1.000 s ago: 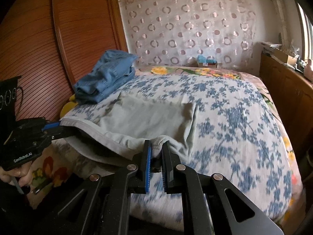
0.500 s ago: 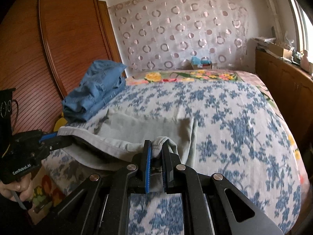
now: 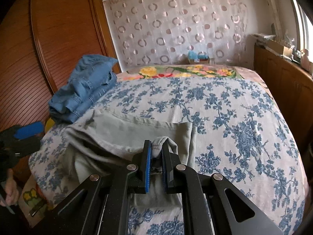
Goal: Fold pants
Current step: 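Open both grippers and release the folded sweatpants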
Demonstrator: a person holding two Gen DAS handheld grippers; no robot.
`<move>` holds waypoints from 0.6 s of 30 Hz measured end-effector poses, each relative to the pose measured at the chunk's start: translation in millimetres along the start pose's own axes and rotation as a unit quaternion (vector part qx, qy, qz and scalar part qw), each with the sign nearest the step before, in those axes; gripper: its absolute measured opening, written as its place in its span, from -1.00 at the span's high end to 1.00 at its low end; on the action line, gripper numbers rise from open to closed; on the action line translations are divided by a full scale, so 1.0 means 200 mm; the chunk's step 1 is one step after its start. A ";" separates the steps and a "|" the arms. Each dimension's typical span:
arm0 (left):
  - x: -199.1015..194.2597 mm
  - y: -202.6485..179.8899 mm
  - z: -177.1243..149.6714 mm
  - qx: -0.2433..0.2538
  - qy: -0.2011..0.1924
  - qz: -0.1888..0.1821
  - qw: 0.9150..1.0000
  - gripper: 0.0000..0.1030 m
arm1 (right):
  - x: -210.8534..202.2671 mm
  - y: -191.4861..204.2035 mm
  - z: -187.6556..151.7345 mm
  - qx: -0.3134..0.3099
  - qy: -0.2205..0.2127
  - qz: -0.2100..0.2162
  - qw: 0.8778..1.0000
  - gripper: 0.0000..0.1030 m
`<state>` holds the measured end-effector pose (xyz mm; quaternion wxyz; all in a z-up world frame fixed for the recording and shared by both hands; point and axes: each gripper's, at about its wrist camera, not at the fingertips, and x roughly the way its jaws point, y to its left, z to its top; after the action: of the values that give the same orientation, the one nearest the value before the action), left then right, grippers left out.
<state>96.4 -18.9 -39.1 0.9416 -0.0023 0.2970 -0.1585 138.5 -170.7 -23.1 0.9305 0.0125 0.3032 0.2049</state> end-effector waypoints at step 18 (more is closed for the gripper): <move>0.14 0.08 -0.18 -0.019 0.043 0.014 0.999 -0.13 | -0.14 -0.08 -0.12 -0.023 0.012 -0.030 0.999 0.23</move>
<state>102.2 -9.4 -85.0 0.9301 -0.0093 0.3397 -0.1396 111.1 -197.4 -28.9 0.9327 -0.0203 0.3094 0.1841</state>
